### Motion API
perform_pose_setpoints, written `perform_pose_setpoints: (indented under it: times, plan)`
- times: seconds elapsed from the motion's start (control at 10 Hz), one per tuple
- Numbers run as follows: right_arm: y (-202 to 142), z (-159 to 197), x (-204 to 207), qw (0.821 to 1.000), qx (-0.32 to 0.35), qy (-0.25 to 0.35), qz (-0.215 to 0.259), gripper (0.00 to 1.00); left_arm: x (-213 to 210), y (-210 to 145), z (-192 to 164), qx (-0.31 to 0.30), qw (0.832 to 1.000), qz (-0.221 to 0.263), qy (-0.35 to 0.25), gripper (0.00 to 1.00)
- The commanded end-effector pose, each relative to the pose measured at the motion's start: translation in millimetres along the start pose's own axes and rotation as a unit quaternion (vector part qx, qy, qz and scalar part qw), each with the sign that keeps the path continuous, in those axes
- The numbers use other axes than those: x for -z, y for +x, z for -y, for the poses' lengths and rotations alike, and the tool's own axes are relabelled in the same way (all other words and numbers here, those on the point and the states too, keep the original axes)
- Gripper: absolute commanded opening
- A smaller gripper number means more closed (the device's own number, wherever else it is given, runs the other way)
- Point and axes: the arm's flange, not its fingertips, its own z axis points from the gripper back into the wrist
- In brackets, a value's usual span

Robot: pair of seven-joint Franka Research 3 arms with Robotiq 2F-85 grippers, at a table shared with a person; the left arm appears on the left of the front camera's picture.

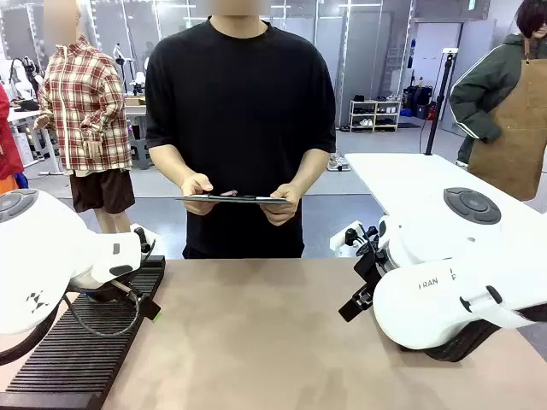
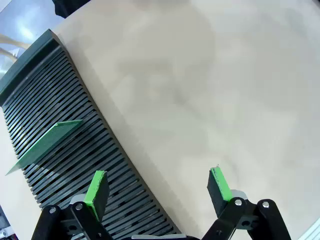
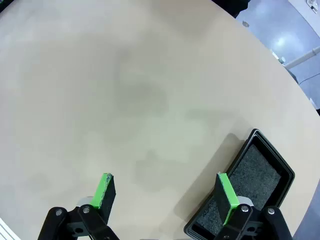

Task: Inspect the PCB.
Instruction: Pick up the Blank PCB and present it to the human.

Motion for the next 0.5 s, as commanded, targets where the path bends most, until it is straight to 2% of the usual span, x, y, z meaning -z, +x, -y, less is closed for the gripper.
perform_pose_setpoints:
  times: [0.0,0.4]
  plan:
    - [0.0,0.0,0.0,1.000,0.000,0.000,0.000,1.00,0.0,0.1,0.2,0.000,1.000,0.000,0.000,1.00]
    - [0.0,0.0,0.0,1.000,0.000,0.000,0.000,1.00,0.0,0.1,0.2,0.000,1.000,0.000,0.000,1.00]
